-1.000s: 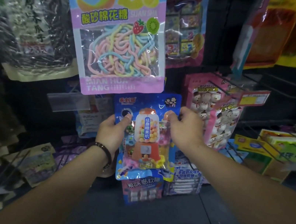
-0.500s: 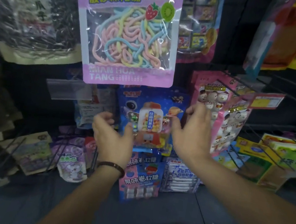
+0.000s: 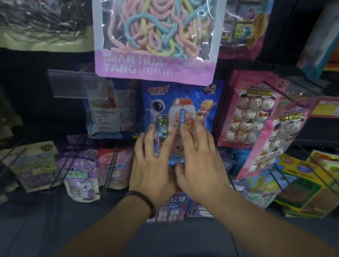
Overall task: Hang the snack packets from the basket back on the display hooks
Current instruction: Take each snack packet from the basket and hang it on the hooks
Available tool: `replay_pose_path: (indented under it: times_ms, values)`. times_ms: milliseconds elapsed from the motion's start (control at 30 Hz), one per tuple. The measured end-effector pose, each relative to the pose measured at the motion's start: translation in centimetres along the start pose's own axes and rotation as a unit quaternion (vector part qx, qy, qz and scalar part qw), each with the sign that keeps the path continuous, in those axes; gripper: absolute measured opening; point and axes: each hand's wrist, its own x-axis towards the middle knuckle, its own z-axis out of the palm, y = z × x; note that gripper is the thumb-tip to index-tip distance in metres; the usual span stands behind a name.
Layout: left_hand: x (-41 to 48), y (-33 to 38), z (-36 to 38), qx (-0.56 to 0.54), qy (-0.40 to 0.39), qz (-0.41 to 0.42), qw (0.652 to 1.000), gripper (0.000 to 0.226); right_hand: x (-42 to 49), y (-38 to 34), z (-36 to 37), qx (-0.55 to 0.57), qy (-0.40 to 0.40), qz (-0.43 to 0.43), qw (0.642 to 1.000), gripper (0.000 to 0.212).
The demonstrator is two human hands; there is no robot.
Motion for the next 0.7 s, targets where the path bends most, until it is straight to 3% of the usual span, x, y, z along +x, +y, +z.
replay_pose_path:
  times_ms: [467,700]
  values:
    - [2.3,-1.6,0.4,0.030,-0.017,0.002,0.999,0.107,1.8,1.1,1.8,0.003,-0.022,-0.021,1.000,0.091]
    - [-0.4,-2.3,-1.7,-0.014,0.006,0.021,1.000,0.095,-1.3,3.2,0.3,0.035,-0.019,-0.019,0.999,0.087]
